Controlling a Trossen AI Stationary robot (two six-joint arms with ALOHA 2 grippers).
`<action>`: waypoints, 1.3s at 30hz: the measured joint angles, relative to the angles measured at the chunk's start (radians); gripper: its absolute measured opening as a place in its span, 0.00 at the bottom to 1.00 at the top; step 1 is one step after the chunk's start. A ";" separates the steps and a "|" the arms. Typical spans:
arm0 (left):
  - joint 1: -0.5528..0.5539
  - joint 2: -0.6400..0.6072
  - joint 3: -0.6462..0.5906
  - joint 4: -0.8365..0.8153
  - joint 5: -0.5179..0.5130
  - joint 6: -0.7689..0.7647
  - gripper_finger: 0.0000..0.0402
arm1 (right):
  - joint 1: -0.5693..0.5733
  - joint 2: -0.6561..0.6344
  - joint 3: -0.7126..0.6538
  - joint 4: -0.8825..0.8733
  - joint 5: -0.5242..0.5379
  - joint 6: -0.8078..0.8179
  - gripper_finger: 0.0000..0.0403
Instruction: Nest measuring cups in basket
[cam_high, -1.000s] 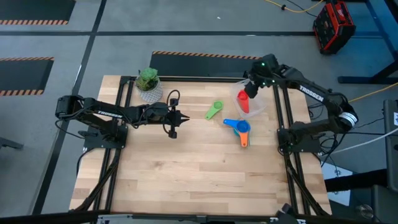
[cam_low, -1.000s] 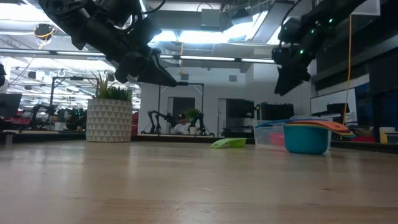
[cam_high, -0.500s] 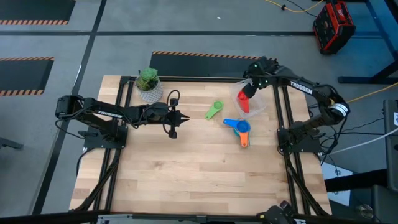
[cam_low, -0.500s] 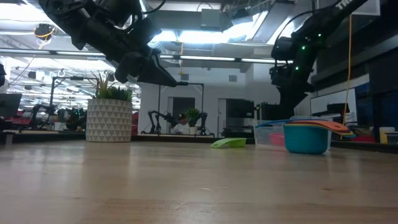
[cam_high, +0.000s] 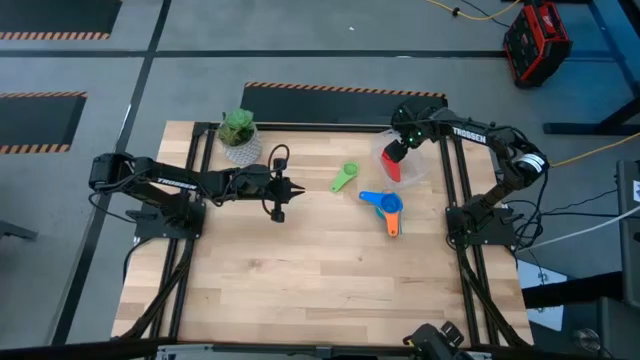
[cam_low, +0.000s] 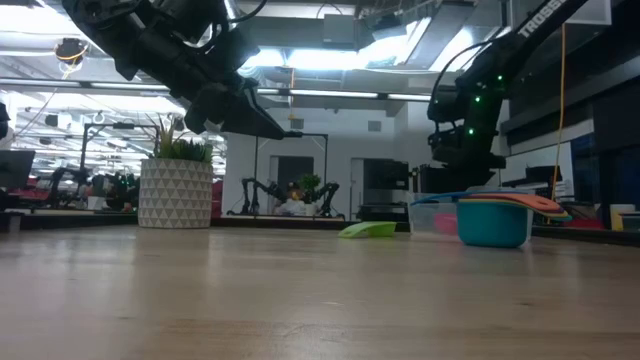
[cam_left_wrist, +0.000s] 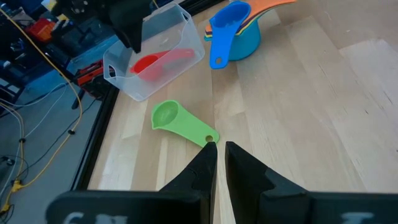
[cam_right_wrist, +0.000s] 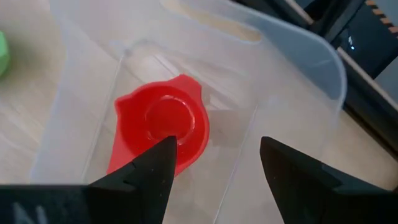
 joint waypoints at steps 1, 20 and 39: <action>0.000 0.000 0.000 0.000 0.000 0.000 0.07 | 0.005 0.006 0.000 0.000 0.001 0.000 0.58; 0.000 0.000 0.000 0.000 0.000 0.000 0.07 | 0.060 0.098 0.000 0.018 0.061 -0.004 0.58; 0.000 0.000 0.000 0.000 0.000 0.000 0.07 | 0.060 0.136 0.000 0.024 0.060 -0.004 0.29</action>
